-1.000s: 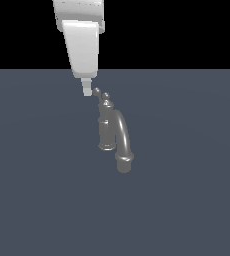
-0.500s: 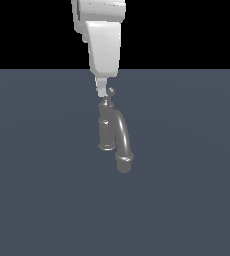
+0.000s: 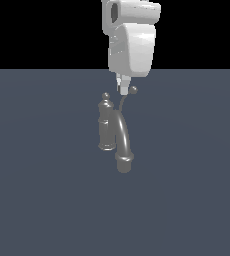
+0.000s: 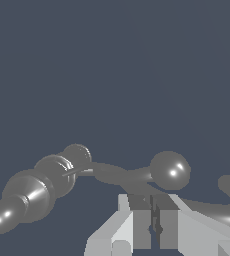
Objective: Turn on the faucet by rotating a designated handle.
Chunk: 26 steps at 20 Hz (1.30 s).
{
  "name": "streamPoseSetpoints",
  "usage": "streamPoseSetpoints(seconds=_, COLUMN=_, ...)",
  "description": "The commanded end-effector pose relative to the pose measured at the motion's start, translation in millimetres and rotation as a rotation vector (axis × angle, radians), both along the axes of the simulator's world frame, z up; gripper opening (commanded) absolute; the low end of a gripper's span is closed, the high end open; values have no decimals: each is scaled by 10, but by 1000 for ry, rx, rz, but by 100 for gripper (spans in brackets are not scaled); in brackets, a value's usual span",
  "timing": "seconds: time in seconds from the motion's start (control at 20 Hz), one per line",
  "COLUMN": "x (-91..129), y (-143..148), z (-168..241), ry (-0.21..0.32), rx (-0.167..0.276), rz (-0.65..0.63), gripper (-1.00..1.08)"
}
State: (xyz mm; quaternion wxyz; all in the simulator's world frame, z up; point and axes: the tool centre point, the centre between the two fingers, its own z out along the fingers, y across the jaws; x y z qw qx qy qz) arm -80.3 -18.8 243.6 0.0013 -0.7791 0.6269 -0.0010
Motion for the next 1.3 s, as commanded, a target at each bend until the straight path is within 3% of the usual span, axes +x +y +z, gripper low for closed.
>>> streamPoseSetpoints(seconds=0.0, x=1, y=-240, z=-14, ry=3, rx=-1, rz=-30, gripper=-100)
streamPoseSetpoints(seconds=0.05, x=6, y=-35, z=1, ry=0, rx=1, rz=-1, gripper=-100)
streamPoseSetpoints(seconds=1.25, x=667, y=-603, z=-12, ry=2, rx=-1, rz=-24, gripper=-100)
